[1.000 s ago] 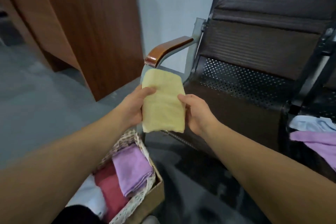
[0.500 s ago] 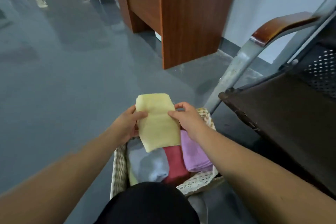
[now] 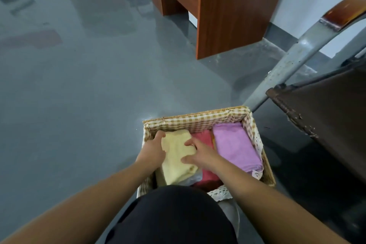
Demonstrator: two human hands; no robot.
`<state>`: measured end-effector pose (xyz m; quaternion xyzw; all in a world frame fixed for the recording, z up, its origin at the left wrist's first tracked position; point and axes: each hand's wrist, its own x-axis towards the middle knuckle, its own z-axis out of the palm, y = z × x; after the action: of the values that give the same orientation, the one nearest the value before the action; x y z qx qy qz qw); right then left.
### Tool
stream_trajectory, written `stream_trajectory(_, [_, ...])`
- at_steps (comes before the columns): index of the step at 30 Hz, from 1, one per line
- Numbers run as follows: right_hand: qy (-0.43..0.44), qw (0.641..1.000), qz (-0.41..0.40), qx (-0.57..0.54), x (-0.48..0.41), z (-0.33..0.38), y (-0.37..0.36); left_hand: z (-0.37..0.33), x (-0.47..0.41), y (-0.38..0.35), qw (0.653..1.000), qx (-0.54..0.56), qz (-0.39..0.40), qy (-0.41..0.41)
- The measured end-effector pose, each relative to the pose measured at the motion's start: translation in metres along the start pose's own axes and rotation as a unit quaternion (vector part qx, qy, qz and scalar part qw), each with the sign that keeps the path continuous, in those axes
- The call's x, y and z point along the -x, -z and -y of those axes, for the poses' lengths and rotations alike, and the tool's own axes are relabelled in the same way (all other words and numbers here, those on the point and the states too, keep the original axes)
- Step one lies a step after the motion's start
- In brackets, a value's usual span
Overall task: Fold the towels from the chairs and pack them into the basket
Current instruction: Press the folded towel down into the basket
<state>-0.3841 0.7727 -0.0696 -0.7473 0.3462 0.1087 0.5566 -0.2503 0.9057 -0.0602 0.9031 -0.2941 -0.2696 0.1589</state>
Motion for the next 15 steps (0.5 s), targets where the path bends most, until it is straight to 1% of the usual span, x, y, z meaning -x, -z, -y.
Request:
stream_trajectory(1, [0.018,0.999,0.017,0.042,0.004,-0.004,0.001,-0.002,0.0,-0.002,0.999,-0.035,-0.017,-0.035])
stream_trajectory(2, [0.034,0.996,0.018,0.078,0.006,-0.009,0.0,-0.003,-0.001,-0.004,0.994,-0.074,-0.034,-0.076])
stream_trajectory(3, [0.046,0.993,0.005,0.105,0.008,-0.013,0.0,-0.004,-0.003,-0.005,0.986,-0.111,-0.036,-0.119])
stream_trajectory(4, [0.05,0.991,-0.013,0.12,0.01,-0.017,-0.002,-0.005,-0.007,-0.007,0.977,-0.138,-0.002,-0.162])
stream_trajectory(5, [0.05,0.991,-0.029,0.125,0.012,-0.019,-0.004,-0.007,-0.011,-0.008,0.966,-0.16,0.058,-0.196])
stream_trajectory(7, [0.038,0.99,-0.033,0.129,0.013,-0.022,-0.007,-0.011,-0.017,-0.01,0.934,-0.226,0.178,-0.21])
stream_trajectory(9, [0.024,0.987,0.008,0.159,0.012,-0.025,-0.012,-0.006,-0.025,-0.013,0.899,-0.313,0.229,-0.205])
stream_trajectory(11, [0.014,0.983,0.064,0.173,0.011,-0.027,-0.017,0.002,-0.03,-0.013,0.868,-0.379,0.242,-0.21])
stream_trajectory(13, [0.008,0.977,0.107,0.184,0.012,-0.03,-0.027,0.007,-0.032,-0.012,0.844,-0.426,0.238,-0.222])
stream_trajectory(15, [0.007,0.971,0.114,0.21,0.011,-0.031,-0.039,0.011,-0.033,-0.013,0.833,-0.45,0.229,-0.225])
